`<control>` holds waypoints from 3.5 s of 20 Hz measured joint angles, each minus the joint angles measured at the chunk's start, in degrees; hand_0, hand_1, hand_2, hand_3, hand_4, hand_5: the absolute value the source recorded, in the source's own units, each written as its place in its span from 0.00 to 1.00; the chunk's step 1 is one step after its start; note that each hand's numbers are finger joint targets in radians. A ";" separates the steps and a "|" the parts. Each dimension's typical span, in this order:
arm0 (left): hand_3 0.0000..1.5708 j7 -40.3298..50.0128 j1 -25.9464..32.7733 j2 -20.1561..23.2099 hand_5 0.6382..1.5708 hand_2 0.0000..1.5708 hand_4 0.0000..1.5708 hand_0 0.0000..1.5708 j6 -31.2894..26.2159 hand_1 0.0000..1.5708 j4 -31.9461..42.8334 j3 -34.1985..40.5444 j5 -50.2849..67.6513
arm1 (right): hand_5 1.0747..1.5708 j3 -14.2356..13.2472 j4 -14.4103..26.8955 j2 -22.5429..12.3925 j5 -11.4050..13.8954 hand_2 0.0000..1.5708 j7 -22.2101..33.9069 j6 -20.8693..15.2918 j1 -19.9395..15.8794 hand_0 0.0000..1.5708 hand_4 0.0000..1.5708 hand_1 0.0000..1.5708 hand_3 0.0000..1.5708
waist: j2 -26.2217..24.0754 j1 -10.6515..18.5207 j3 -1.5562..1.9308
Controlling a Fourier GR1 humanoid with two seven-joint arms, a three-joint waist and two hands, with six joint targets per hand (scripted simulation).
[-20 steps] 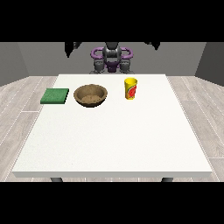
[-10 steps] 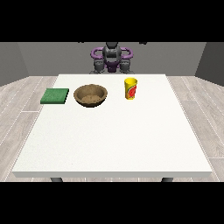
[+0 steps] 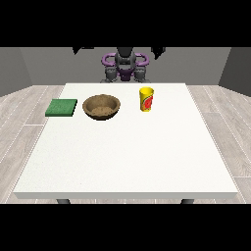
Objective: Pick the cup and pour the ball into the bowl, then pick the bowl and place it on the pad
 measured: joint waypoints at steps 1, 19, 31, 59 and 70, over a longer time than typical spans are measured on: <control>0.00 -1.88 -0.06 -0.02 0.95 0.00 0.36 0.00 -0.25 0.00 0.66 0.03 -0.17 | 0.95 -0.87 1.05 -0.28 -0.78 0.00 -2.12 0.91 -0.10 0.00 0.45 0.00 0.00 | 1.81 0.17 -0.01; 0.00 -31.72 -5.89 2.01 0.85 0.00 0.10 0.00 -5.81 0.00 32.33 7.58 0.06 | 0.98 -10.91 12.17 -6.67 -8.07 0.00 -14.62 9.75 -4.51 0.00 0.43 0.00 0.00 | 12.04 -1.55 -0.02; 0.88 -43.94 -13.48 2.47 0.97 0.84 0.79 0.59 -5.26 0.59 53.06 12.99 1.19 | 1.00 -12.83 16.85 -8.83 -9.80 0.00 -17.44 13.51 -5.02 0.00 0.42 0.00 0.00 | 13.24 -3.48 -0.02; 1.00 -11.41 -32.29 3.93 0.97 1.00 0.92 0.87 26.60 0.87 72.04 -12.50 -43.73 | 0.98 -20.54 32.67 -18.16 -17.35 0.00 -12.92 22.43 -6.85 0.00 0.44 0.00 0.00 | 0.32 -4.31 0.30; 1.00 13.14 -43.48 -0.12 0.99 1.00 0.76 0.95 15.43 0.95 73.93 -26.61 -60.07 | 0.97 -21.76 42.63 -20.25 -16.66 0.00 -15.16 24.82 -9.20 0.00 0.44 0.00 0.16 | -2.54 -2.84 0.12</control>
